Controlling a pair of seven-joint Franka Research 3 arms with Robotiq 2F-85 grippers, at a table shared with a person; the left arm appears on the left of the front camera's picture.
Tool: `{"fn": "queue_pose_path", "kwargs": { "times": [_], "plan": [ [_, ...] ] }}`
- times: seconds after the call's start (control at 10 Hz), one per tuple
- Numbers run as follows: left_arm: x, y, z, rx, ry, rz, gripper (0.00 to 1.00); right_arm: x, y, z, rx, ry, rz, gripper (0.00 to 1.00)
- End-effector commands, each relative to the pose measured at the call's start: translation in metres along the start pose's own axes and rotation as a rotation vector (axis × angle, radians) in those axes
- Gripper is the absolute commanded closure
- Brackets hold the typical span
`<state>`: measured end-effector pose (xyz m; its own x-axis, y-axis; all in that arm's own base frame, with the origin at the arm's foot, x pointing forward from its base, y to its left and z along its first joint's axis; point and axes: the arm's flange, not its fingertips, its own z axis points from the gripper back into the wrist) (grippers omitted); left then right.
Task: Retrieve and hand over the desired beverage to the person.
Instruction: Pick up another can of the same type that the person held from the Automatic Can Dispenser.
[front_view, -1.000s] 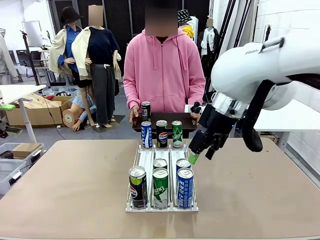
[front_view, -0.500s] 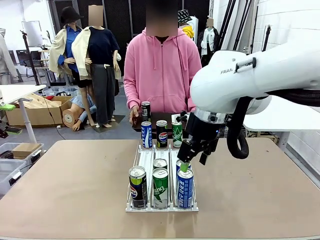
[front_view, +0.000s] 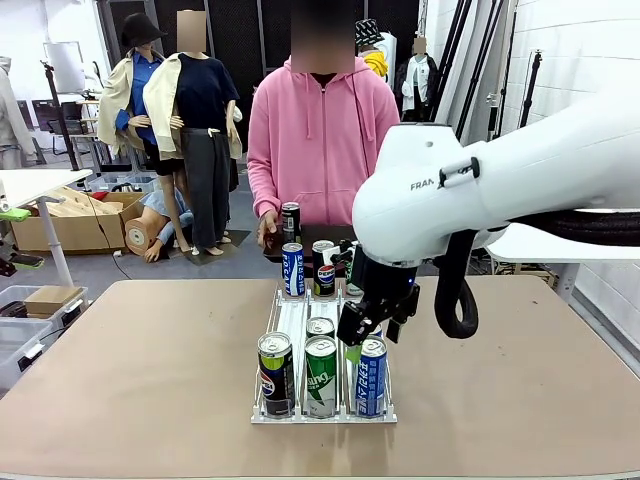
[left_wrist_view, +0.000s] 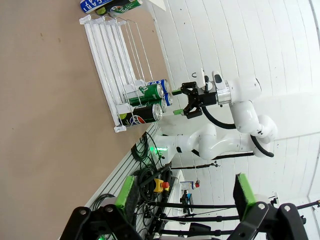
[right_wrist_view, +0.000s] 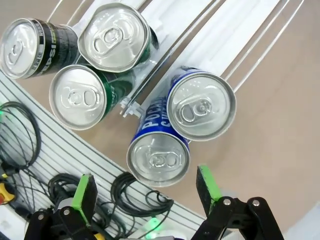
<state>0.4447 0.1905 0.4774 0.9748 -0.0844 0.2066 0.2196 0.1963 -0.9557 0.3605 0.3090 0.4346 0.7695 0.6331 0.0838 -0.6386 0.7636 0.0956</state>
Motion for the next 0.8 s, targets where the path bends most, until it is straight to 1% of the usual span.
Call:
{"fn": "queue_pose_path", "kwargs": {
  "times": [0.0, 0.4, 0.7],
  "plan": [
    [-0.005, -0.002, -0.002, 0.014, -0.012, 0.000, 0.00, 0.010, 0.009, -0.008, -0.060, -0.011, -0.035, 0.00],
    [-0.005, -0.002, -0.002, 0.014, -0.012, 0.000, 0.00, 0.014, 0.009, -0.020, -0.107, -0.020, -0.054, 0.00],
    [-0.005, -0.002, -0.002, 0.014, -0.012, 0.000, 0.00, 0.016, 0.008, -0.029, -0.117, -0.017, -0.061, 0.00]
  ]
}}
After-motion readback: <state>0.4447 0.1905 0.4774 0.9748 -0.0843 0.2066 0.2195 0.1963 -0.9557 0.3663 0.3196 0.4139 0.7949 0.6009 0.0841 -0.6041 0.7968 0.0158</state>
